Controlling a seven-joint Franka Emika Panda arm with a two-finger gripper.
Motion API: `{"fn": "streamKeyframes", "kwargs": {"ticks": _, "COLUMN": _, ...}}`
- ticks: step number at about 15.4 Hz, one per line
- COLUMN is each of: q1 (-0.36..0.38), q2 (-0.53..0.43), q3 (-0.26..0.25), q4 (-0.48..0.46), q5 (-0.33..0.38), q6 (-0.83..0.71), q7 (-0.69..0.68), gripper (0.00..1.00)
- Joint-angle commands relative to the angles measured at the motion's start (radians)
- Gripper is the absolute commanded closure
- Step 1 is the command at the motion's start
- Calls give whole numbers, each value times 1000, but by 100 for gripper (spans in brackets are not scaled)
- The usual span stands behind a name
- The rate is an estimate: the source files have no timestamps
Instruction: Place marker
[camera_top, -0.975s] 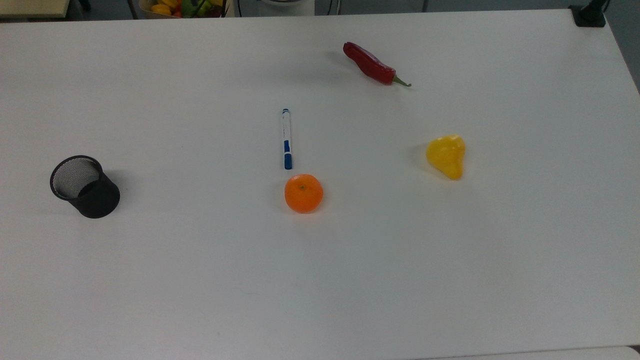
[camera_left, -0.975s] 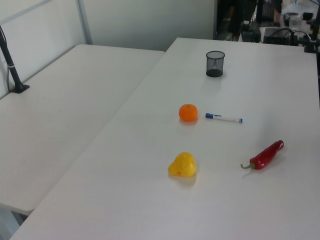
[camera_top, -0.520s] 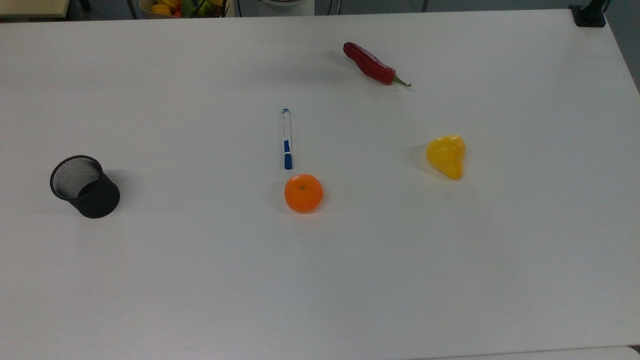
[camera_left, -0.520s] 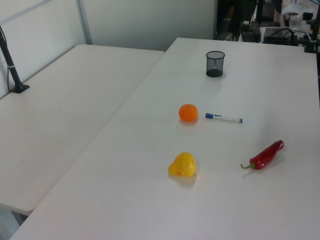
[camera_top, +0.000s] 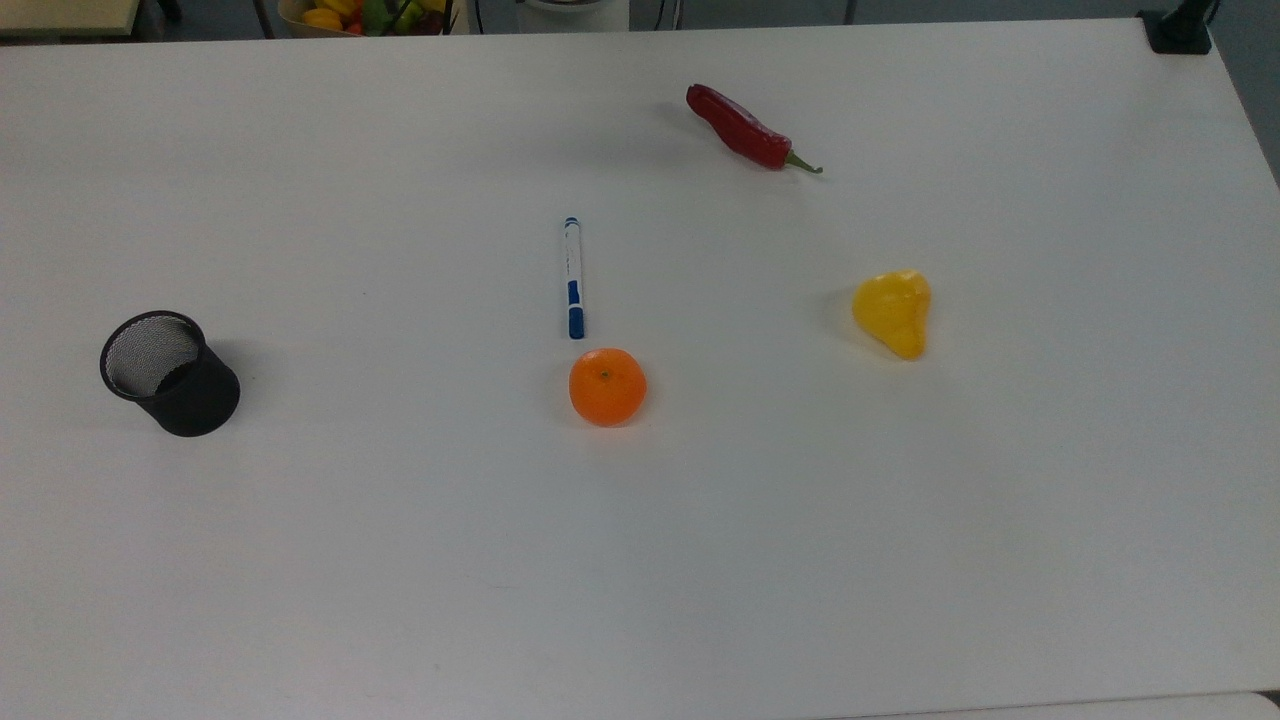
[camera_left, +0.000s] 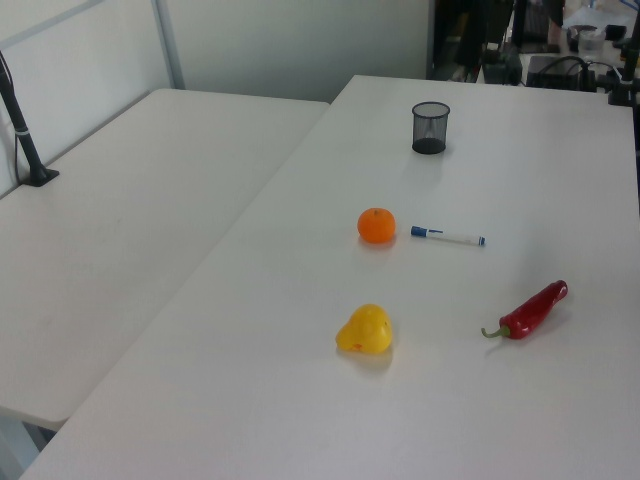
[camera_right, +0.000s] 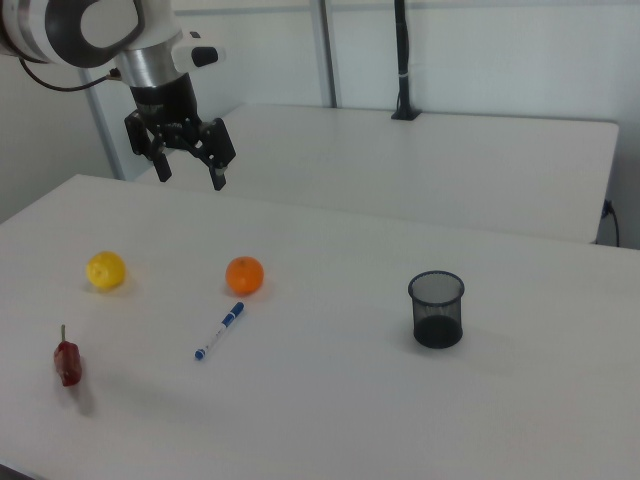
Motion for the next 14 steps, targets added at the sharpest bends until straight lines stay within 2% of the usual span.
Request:
{"fn": "streamKeyframes", "kwargs": {"ticks": 1, "q1": 18, "q2": -11, "q3": -15, "q4": -59, "q5": 8, "q6": 20, "q7": -50, "gripper": 0}}
{"fn": "streamKeyframes", "kwargs": {"ticks": 7, "q1": 41, "q2": 3, "q3": -4, "q4": -120, "q5": -6, "q6": 35, "q7": -75, "gripper": 0}}
{"fn": "streamKeyframes", "kwargs": {"ticks": 14, "q1": 72, "q2": 15, "q3": -2, "q4": -294, "q5": -6, "q6": 304, "q7": -54, "gripper": 0}}
